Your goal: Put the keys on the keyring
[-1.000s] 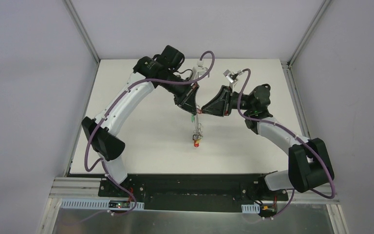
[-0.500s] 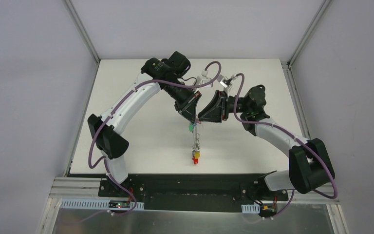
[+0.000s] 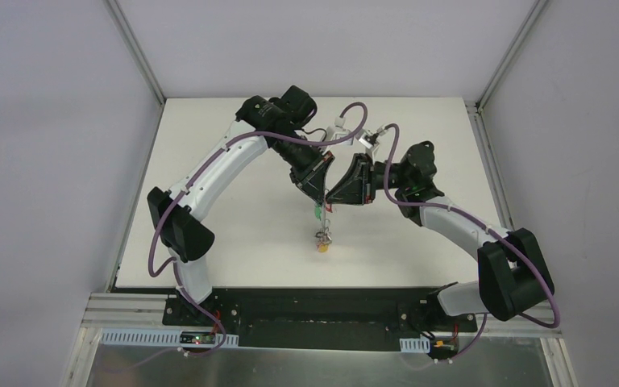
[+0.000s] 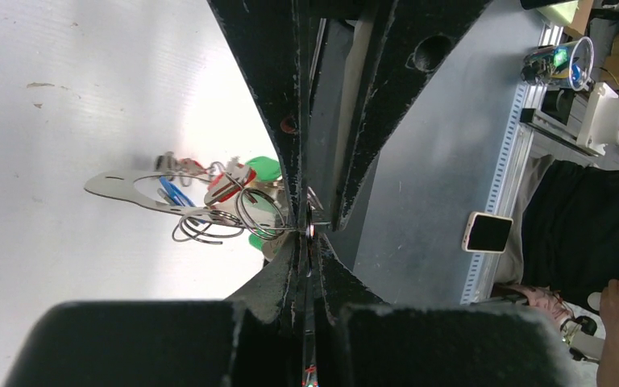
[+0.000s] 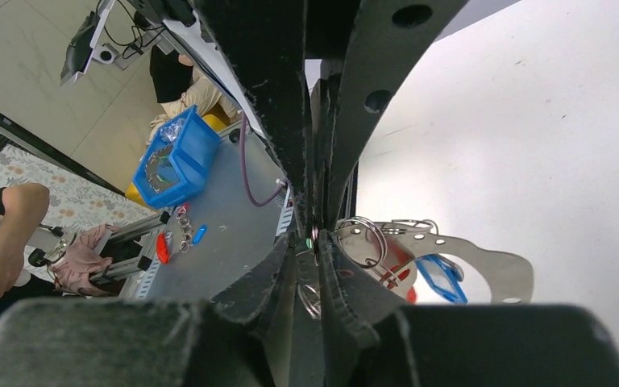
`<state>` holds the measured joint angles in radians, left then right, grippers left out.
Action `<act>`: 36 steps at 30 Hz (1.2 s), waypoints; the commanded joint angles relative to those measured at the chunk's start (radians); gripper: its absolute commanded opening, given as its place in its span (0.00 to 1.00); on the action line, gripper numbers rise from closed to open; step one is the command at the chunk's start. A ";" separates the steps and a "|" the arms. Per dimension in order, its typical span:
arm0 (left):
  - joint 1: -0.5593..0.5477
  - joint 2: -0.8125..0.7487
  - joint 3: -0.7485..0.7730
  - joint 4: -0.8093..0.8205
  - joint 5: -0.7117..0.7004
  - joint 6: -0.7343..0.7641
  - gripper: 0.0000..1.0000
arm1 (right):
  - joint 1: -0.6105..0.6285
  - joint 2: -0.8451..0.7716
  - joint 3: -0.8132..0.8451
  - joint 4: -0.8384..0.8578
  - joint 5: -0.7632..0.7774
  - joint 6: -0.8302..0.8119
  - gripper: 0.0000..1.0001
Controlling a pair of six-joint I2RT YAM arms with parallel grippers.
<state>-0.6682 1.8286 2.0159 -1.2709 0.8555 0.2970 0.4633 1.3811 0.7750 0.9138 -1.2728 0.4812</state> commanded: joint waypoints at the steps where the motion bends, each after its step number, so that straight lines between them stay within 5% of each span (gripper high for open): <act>1: -0.004 -0.014 0.017 -0.002 0.036 0.007 0.00 | 0.020 -0.008 0.025 0.013 -0.036 -0.031 0.16; 7: -0.004 -0.028 -0.005 0.025 0.035 0.007 0.00 | 0.021 -0.020 0.042 -0.059 -0.047 -0.083 0.00; 12: 0.003 -0.066 -0.036 0.039 0.053 0.058 0.01 | 0.007 -0.027 0.064 -0.054 -0.024 -0.041 0.00; 21: 0.024 -0.305 -0.339 0.397 0.033 0.093 0.31 | -0.015 -0.002 0.049 0.064 0.056 0.105 0.00; 36: 0.022 -0.340 -0.439 0.524 -0.016 0.127 0.36 | -0.029 0.007 0.046 0.091 0.066 0.135 0.00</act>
<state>-0.6468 1.4921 1.5894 -0.7849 0.8497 0.3794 0.4389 1.3987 0.7818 0.9249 -1.2140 0.5991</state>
